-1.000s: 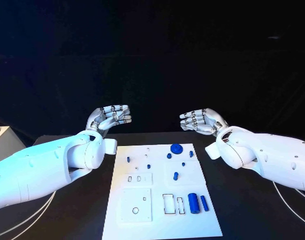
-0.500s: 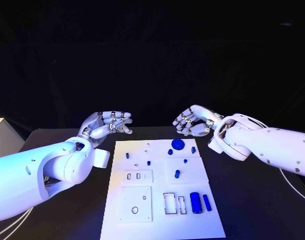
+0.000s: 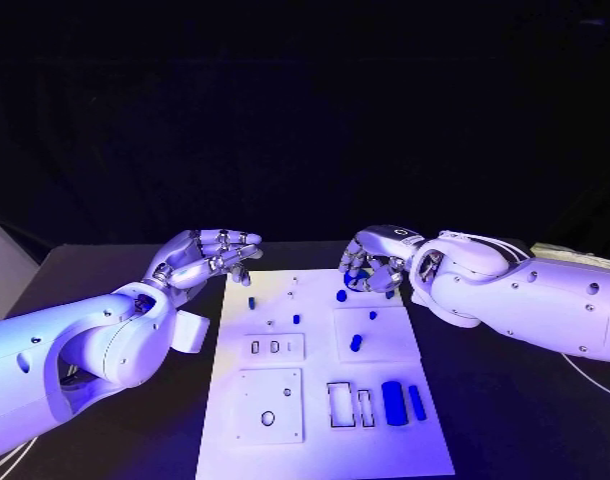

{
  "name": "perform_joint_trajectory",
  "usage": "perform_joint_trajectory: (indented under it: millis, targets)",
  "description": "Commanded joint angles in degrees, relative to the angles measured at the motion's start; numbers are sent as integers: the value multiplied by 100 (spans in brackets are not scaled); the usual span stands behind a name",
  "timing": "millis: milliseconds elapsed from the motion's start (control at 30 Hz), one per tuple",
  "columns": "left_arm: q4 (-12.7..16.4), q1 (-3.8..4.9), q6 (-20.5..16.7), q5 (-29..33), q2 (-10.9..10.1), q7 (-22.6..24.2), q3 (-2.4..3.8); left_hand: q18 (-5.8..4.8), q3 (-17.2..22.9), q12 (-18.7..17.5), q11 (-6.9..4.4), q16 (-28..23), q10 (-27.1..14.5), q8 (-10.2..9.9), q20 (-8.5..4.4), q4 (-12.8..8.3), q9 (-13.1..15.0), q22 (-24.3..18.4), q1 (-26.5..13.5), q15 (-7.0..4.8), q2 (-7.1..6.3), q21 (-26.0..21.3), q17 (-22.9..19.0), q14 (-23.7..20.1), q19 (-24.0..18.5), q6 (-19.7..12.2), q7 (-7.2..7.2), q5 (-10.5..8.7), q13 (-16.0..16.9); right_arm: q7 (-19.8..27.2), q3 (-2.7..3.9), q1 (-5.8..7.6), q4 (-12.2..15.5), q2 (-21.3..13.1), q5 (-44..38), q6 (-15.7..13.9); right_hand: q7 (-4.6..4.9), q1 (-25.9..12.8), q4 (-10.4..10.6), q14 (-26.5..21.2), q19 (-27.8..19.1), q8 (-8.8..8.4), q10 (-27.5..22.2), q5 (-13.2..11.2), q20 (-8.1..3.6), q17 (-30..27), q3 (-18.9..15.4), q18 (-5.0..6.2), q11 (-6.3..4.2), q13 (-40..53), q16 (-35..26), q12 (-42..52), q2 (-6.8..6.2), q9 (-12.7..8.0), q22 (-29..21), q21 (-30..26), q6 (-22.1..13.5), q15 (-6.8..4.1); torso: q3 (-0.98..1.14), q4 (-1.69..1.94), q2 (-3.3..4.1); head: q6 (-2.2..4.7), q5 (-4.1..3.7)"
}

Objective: Assemble the parts on the task board

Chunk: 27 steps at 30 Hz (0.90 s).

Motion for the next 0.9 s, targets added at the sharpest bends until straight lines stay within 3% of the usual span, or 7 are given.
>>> perform_joint_trajectory:
  millis: [33,200,267,633,667,867,900]
  targets:
    - [71,9,175,-150,-32,-22,7,28,35,19,1,68,-19,-25,-24,-25,12,70,-59,2,9,114,28,-33,20,-22,-24,-5,18,-573,-7,-36,16,14,-799,101,-13,-20,51,200,91,-30,-72,30,7,205,-16,39,14,11,200,-19,-88,16,153,105,-68,1,-14,23,119,-2,-16]
    - [115,9,190,-175,-71,-30,8,30,48,28,3,144,-44,-27,-23,-33,19,141,-76,3,14,230,52,-31,13,-29,-22,-5,37,-717,-13,-84,41,23,-913,29,-13,9,147,280,510,-63,-258,39,40,1134,-66,-85,30,49,1021,-13,-139,84,954,702,-172,8,-27,20,207,24,-15]
    - [126,9,199,-194,-82,-33,9,33,56,43,2,201,-54,-25,-25,-41,26,204,-89,2,16,340,65,-24,30,-32,-24,-6,57,-777,-14,-95,54,28,-950,-20,-17,35,201,339,795,-71,-276,44,46,1713,-101,-192,29,90,1460,-5,-148,126,1631,1218,-211,16,-33,17,243,46,-22]
    - [126,10,233,-214,-84,-38,15,12,68,49,8,273,-106,-33,-26,-38,33,427,-130,3,18,586,72,-18,139,-56,-24,-6,81,-798,-15,-135,-1,121,-857,-168,-29,56,315,430,1049,-105,-358,67,57,2485,-194,-303,19,166,1994,-4,-155,195,2372,1773,-326,25,-78,29,391,131,-75]
    - [127,10,235,-214,-86,-38,15,11,71,43,11,275,-122,-35,-25,-37,33,438,-134,5,18,602,70,-22,141,-61,-23,-6,80,-790,-15,-147,-10,129,-835,-207,-48,31,353,137,1394,-114,-453,102,56,1390,-266,-467,17,179,1355,-6,-162,215,3329,2487,-359,20,-79,32,405,133,-73]
    - [134,10,246,-209,-102,-46,16,7,83,18,26,274,-187,-42,-19,-33,34,478,-151,15,18,656,58,-45,140,-77,-14,-6,74,-790,-15,-185,-10,140,-746,-287,-56,111,398,326,1665,-54,-194,252,28,1979,-81,-616,-26,282,1760,124,-136,327,4275,3198,-311,-15,-109,66,476,166,-107]
    - [134,10,248,-209,-105,-48,16,7,86,14,28,274,-197,-43,-17,-32,34,482,-155,17,19,663,56,-49,138,-81,-12,-6,73,-792,-15,-189,-11,143,-732,-299,-66,106,409,289,1922,-37,-141,251,17,1826,-15,-750,-41,308,1692,121,-160,356,4979,3686,-297,-28,-115,69,491,176,-109]
